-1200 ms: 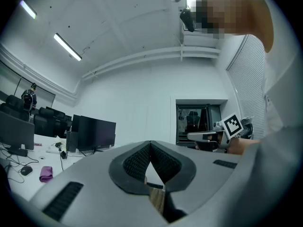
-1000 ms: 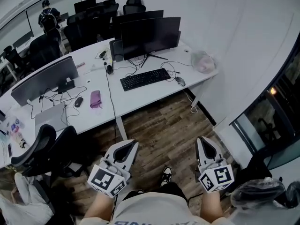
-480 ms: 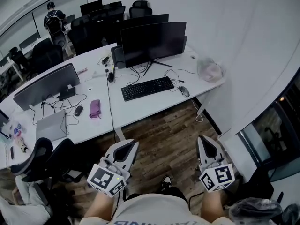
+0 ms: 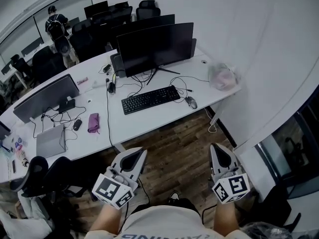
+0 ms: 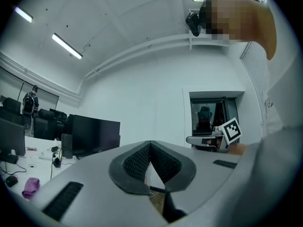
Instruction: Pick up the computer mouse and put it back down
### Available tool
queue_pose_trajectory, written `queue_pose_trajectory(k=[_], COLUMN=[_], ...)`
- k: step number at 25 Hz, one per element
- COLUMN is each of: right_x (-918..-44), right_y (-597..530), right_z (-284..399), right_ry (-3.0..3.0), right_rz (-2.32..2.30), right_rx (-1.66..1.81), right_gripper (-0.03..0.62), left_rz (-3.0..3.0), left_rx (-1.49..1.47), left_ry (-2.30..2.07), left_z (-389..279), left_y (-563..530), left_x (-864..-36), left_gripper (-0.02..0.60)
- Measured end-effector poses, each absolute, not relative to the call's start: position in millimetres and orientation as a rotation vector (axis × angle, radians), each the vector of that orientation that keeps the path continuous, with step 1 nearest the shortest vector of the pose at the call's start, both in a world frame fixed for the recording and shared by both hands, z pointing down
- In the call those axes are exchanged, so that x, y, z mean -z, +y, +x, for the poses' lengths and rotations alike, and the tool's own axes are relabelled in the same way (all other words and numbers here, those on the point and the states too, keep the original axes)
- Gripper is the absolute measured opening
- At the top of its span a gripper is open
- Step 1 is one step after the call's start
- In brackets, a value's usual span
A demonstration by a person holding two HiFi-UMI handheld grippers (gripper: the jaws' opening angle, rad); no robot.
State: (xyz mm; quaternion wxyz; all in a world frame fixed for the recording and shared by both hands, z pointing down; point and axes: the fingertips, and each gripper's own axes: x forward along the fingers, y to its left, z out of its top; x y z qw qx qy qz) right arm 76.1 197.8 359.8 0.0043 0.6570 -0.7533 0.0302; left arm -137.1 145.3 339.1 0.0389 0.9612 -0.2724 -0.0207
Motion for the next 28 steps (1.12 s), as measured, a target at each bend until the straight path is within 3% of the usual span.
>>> queue_pose_trajectory(k=[11,28], right_x=[-379.0,-389.6], right_y=[169.7,120.5], right_z=[158.5,188.1], right_ry=[-2.395,-2.4], right_rz=[2.037,2.035], right_rx=[-0.135,-0.139], right_gripper=[0.02,0.02], left_rz=[2.934,2.94], left_rx=[0.05,0.031], left_ry=[-0.888,-0.852], left_z=[-59.1,-19.4], left_y=[117.7,69.7], left_x=[-343.4,-355.6], left_gripper=[0.005,0.005])
